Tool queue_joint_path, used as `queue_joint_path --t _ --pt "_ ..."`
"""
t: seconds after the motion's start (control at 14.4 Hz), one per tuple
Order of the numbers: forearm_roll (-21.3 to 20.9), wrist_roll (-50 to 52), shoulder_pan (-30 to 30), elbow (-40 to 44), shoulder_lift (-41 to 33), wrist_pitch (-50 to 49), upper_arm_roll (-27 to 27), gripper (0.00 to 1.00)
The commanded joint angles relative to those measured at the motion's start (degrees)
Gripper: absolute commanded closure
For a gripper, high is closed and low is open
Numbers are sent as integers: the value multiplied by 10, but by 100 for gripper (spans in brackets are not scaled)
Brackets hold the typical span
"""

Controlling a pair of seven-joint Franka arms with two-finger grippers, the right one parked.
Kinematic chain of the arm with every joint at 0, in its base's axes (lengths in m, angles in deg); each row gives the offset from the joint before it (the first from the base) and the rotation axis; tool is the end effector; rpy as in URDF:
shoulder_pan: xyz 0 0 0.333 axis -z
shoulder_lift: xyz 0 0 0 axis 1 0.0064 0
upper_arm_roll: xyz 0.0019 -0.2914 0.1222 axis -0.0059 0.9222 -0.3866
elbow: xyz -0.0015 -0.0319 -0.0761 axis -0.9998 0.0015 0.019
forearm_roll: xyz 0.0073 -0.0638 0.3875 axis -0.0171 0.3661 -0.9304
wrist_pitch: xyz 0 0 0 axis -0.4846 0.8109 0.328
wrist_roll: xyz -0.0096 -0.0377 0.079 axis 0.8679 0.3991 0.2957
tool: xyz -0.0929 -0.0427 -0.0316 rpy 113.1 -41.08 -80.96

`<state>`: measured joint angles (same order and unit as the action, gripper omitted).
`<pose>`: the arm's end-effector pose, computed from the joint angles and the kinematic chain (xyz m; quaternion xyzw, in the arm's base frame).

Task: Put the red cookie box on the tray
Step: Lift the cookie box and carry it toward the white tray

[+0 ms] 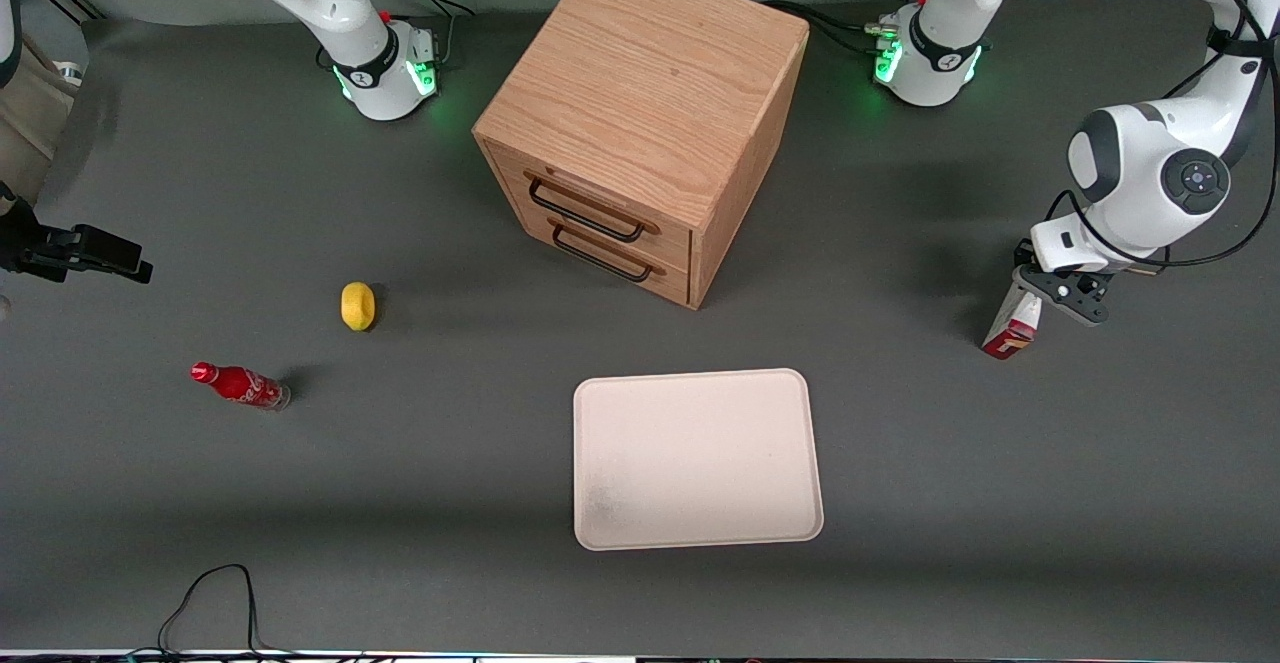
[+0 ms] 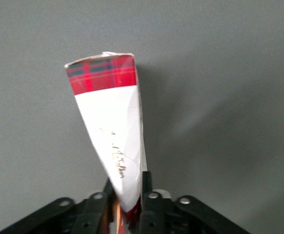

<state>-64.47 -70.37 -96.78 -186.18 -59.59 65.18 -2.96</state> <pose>0.4772 0.0741 0.2441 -0.9444 0.3281 0.0182 0.0139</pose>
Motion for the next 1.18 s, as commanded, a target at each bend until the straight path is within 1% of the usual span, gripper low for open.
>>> queue_joint_path --t 0.0,0.14,0.28,0.42,0.56,0.69,0.83,0.97,1.11 --pt "-5 -9 5 13 -1 -13 -3 100" --pt "-6 -13 3 36 -8 -56 -3 100" --pt "-5 -14 2 69 -35 -114 -4 100" --pt "0 -4 5 152 -56 -246 -3 100" --pt "2 18 9 274 -52 -392 -2 100" --pt "2 59 29 378 -49 -493 -2 100" --pt "2 106 48 462 -48 -571 -2 100" --pt "1 120 61 527 -38 -624 -2 100" --pt "2 123 65 551 -32 -642 -2 100"
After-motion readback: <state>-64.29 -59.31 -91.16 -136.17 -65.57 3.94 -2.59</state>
